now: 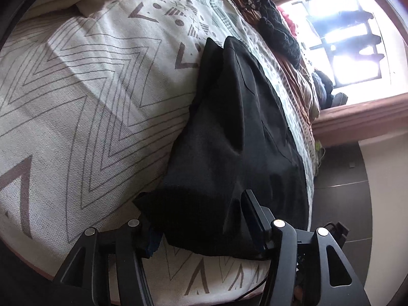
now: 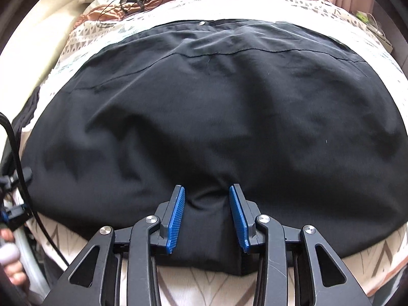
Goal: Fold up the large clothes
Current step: 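Lift the held edge with the left tool and fold it over the shirt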
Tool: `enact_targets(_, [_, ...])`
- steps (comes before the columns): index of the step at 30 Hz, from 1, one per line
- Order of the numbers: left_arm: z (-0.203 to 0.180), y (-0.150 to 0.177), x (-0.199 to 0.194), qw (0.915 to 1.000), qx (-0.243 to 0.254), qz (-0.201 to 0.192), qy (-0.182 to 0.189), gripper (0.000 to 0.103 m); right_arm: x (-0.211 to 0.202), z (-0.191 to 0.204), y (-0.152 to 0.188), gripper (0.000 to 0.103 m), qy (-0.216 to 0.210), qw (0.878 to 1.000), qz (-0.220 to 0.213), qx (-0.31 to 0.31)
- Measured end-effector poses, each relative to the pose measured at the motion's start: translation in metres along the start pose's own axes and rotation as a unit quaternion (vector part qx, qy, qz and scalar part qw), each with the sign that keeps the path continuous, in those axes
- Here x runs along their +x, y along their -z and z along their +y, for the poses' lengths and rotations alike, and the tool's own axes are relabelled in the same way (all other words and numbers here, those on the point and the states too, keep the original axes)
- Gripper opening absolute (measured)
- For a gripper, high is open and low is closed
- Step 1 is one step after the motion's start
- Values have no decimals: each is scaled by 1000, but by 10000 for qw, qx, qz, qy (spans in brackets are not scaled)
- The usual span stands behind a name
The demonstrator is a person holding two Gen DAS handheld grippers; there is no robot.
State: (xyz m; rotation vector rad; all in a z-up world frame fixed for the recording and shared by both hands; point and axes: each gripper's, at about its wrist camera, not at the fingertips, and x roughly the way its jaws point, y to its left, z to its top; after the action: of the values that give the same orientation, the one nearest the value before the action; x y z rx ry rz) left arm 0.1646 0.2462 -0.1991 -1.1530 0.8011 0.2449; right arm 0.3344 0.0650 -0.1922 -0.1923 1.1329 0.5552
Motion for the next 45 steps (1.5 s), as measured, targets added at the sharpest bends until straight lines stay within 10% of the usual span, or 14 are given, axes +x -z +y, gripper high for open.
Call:
enact_targets(31, [16,-23,13,9953,-940,-80,198,28,78,-11,-183,1,-15,9999,16,165])
enact_targets(45, [-46,-27,-24,9932,-363,-281,1069,17,10,-24,-150,23,-888,9954,-181,318])
